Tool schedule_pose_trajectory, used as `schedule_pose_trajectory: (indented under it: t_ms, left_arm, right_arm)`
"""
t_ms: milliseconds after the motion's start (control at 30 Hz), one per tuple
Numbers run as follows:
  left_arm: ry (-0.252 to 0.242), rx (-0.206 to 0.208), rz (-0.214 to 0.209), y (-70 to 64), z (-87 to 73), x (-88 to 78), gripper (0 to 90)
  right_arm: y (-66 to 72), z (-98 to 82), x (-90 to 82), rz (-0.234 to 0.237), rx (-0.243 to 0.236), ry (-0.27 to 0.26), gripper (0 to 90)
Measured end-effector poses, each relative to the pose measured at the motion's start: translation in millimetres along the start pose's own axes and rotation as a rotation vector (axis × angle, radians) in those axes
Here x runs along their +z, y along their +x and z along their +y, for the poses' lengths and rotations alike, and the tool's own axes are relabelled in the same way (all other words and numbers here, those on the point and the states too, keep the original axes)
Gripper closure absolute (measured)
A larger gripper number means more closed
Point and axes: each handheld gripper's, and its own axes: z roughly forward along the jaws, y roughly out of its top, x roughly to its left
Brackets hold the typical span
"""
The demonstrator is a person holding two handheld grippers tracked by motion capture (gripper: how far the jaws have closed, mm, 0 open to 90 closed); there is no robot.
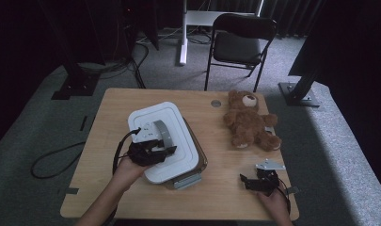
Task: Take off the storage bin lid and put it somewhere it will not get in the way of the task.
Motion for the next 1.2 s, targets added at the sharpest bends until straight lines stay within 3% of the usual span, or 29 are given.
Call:
schedule_pose_trajectory:
  t_ms: [167,500,1033,1200]
  left_arm:
    - [0.001,0.011,0.037,4.1,-2.9,-15.3,63.6]
    - [-0.006,0.009,0.064,12.4,-15.3,-41.5,63.7]
    - [0.005,-0.046,0.129,39.8,-57.2,-84.4,63.7]
    - [0.010,-0.085,0.135,52.4,-79.9,-95.3,63.6]
  right_arm:
    - [0.0,0.0,0.0,0.000,0.000,0.000,14.1]
    - [0.0,0.0,0.0,0.000,0.000,0.000,14.1]
    - [-0.3,0.0,0.0,-0.006,0.007,0.001,14.2]
    - [-0.4,0.0,0.0,-0.007,0.008,0.000,14.2]
